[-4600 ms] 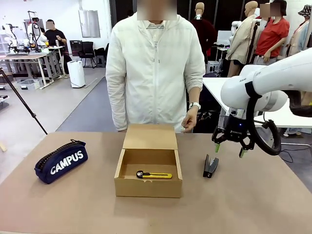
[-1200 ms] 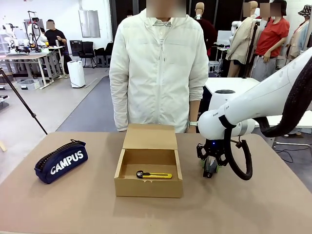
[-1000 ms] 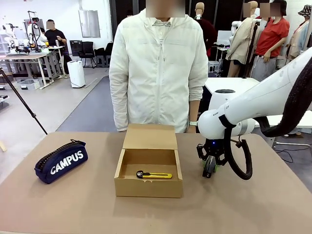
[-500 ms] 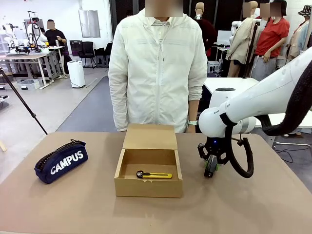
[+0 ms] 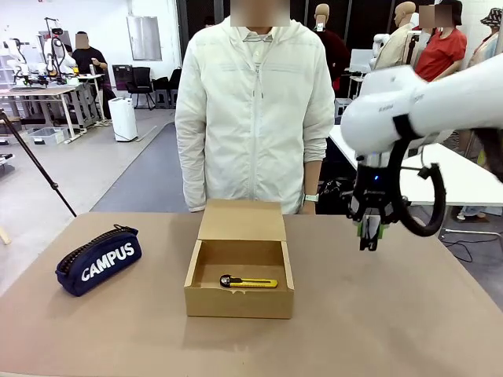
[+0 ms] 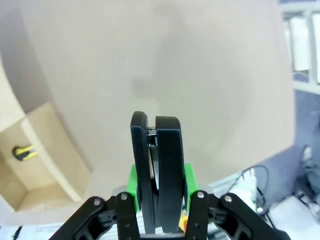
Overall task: Pack the items into the box.
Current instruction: Pick up the item indicated by the person and place it inside the Mailer Box.
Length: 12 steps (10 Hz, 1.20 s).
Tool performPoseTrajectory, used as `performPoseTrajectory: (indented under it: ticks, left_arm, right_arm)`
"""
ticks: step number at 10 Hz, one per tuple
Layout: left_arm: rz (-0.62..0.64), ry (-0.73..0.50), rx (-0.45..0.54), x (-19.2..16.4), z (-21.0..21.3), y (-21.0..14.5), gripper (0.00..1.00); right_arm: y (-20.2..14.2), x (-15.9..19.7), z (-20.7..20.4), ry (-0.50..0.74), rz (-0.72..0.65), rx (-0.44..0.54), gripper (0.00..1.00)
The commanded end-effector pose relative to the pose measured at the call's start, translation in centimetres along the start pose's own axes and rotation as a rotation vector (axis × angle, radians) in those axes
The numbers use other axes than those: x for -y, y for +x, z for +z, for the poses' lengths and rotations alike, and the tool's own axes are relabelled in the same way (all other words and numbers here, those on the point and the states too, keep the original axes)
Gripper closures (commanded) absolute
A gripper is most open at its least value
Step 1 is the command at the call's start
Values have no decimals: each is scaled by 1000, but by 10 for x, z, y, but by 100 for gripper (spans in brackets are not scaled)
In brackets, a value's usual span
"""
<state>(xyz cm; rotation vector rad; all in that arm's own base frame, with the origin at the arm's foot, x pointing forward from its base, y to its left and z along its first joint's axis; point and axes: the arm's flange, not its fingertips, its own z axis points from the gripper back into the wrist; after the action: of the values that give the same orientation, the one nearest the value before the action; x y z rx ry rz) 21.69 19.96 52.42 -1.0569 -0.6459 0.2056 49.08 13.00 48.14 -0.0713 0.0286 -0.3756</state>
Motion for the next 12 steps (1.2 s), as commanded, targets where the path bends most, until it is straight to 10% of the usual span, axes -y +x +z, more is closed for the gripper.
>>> performPoseTrajectory:
  ticks: [1, 5, 7, 12]
  left_arm:
    - [-18, -20, 9, 1, 0, 0, 0]
    - [-18, -20, 9, 1, 0, 0, 0]
    - [-18, -20, 9, 1, 0, 0, 0]
    - [-18, -20, 9, 1, 0, 0, 0]
  right_arm:
    - [8, 13, -10, 56, 22, 12, 100]
    - [-1, 6, 5, 5, 1, 3, 100]
    - [-17, -45, 13, 28, 310, 149, 100]
    - [-95, -223, 23, 254, 1570, 399, 100]
